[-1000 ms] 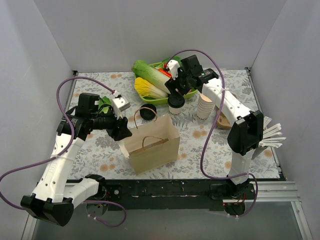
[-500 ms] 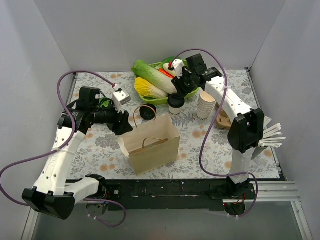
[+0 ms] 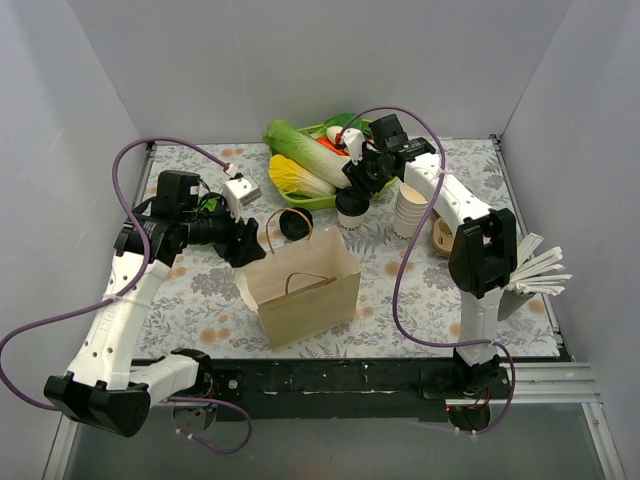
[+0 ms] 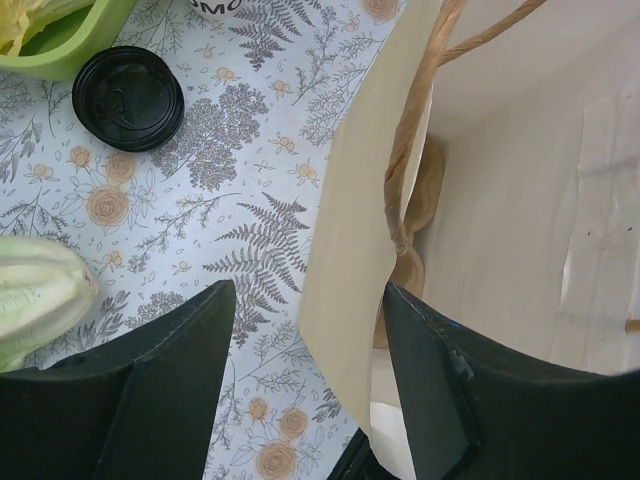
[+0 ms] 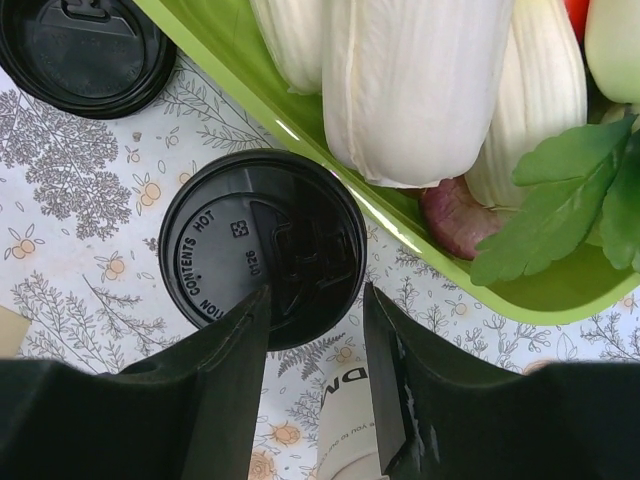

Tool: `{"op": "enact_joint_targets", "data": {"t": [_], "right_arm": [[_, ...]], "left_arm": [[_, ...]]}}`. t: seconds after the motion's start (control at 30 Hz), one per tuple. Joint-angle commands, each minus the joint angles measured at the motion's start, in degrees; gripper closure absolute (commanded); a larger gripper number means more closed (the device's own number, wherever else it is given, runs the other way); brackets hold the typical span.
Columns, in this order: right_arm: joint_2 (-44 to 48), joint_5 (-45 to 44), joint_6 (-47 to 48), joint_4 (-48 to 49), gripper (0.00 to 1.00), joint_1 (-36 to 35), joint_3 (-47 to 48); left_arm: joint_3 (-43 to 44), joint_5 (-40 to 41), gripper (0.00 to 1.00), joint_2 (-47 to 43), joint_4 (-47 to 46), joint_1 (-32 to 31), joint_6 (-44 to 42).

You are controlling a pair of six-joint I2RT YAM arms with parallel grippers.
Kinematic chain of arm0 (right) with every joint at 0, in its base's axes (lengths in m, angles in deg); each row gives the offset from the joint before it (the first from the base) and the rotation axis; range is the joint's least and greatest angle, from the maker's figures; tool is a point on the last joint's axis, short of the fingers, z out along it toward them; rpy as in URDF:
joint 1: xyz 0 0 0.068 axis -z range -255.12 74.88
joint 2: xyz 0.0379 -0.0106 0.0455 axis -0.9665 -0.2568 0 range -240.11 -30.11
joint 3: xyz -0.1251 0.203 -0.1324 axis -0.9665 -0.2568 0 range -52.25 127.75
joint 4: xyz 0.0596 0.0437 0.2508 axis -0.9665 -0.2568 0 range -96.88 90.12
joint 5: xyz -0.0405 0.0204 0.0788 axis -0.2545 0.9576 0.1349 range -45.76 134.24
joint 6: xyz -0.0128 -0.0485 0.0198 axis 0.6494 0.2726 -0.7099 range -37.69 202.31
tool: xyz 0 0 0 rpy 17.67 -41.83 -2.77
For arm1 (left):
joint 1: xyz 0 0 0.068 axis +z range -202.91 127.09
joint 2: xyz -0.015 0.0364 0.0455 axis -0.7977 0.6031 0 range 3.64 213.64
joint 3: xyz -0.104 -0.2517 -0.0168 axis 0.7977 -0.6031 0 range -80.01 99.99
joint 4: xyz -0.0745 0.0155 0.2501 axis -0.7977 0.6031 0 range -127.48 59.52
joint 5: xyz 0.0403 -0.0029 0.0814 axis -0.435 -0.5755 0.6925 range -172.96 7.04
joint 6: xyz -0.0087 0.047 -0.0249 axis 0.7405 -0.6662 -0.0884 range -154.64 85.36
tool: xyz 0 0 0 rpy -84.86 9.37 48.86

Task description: Pack the takeout coffee

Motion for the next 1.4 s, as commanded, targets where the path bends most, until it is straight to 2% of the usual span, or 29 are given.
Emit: {"op": "enact_joint_targets", "data": {"t": [0.0,0.63,0.7,0.73,0.77,1.13,1.2,1.23,1.27,1.37], "right_arm": [[-0.35,0.83,1.16,-0.22,0.51,-0.01,0.97],[-3.17,1.53,2.30,-2.42,0.63,0.07,1.85],[-3.25,1.88,2.65,-2.68,0.67,0.08,1.94],[-3.25,1.97,2.83,-2.95,0.74,0.16,2.02],[-3.25,2.05,3.00,-3.12,0.76,0.08,2.29],[-1.94,2.32,4.23,-5.15,0.91,-0.01,2.73],[-1.93,1.53,3.71,-5.24,0.88,-0.01,2.64],[-1.93,1.09,3.27,-5.06,0.79,-0.01,2.55],[-2.02,0.74,3.01,-4.97,0.76,0.07,2.46],[-2.02,0.82,2.83,-4.45,0.74,0.07,2.38]], "left_arm": [[1.12,0.39,0.39,-0.49,-0.96,0.15,0.15],[-0.11,0.56,0.39,-0.49,-2.37,0.15,0.77],[-0.12,0.56,0.39,-0.31,-2.46,0.15,0.68],[-0.03,0.56,0.39,-0.40,-2.54,0.15,0.77],[-0.11,0.56,0.39,-0.32,-2.55,0.15,0.86],[-1.87,0.21,0.39,-0.67,-4.39,0.24,0.59],[-2.48,0.12,0.39,-0.84,-5.00,0.33,0.77],[-2.58,0.03,0.39,-0.93,-5.18,0.24,0.77],[-2.75,0.03,0.39,-0.93,-5.36,0.24,0.94],[-2.93,0.12,0.39,-1.28,-5.36,0.24,1.12]]}}
